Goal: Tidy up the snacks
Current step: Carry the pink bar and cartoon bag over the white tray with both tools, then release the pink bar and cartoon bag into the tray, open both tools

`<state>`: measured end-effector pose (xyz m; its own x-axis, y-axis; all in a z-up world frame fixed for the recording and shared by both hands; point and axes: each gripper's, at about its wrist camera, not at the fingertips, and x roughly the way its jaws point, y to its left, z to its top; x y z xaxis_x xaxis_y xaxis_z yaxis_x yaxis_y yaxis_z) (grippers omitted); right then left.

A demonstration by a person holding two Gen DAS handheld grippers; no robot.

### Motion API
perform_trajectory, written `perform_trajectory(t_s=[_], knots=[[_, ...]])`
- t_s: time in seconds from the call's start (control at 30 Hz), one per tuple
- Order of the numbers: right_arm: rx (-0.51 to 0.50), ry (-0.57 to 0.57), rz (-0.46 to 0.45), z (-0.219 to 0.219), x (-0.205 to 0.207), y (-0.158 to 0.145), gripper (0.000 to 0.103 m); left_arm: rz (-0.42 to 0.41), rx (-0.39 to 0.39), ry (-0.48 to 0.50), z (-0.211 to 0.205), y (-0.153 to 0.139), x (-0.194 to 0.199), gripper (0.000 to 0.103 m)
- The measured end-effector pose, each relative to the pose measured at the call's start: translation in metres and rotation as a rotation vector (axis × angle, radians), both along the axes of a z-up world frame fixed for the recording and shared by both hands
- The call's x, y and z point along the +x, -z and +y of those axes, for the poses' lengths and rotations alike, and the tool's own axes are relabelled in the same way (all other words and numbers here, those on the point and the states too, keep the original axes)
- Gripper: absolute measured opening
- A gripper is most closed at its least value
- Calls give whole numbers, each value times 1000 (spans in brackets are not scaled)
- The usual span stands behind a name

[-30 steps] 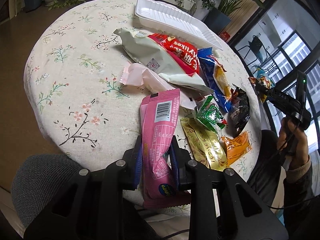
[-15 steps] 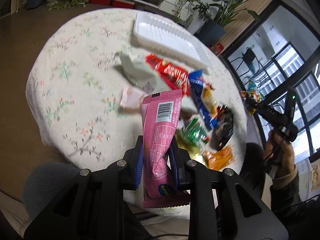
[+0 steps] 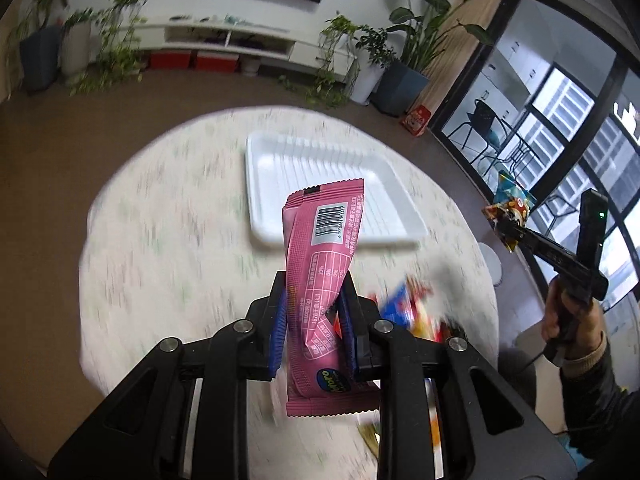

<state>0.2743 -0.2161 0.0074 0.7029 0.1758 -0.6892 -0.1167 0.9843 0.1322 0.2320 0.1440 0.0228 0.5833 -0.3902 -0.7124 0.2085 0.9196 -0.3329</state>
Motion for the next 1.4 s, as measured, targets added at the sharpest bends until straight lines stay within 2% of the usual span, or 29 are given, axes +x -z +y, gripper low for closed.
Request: perform_trajectory(t_s=[0.13,0.23,0.33,0.47,0.6,0.7,0.83,0.97,1.17,1.23,1.4], knots=[[-19,-56,19,18,48,-4,28,-19,36,56,-9,-17,65,21],[-41,-108,56,34,85,3,28,-3,40,92,-19,-17,112,21],[-45,-151,107,48,116,17,28,35,69,112,-35,-3,158,21],[-33,-182,183,62,147,44,28,116,73,126,-54,34,208,21],[-35,-216,245,73,172,72,28,179,97,123,-64,72,237,21],[-58,-236,277,77,183,89,28,224,121,116,-68,97,245,21],[-65,-252,320,81,192,111,29,256,130,112,-69,115,250,22],[-53,-254,320,80,196,118,29,249,142,102,-71,117,245,22],[-104,-274,307,83,193,119,30,230,164,104,-80,118,229,22],[-102,-263,311,83,191,121,34,222,184,102,-85,117,229,23],[-98,-242,319,77,189,123,43,217,169,67,-76,113,234,25]])
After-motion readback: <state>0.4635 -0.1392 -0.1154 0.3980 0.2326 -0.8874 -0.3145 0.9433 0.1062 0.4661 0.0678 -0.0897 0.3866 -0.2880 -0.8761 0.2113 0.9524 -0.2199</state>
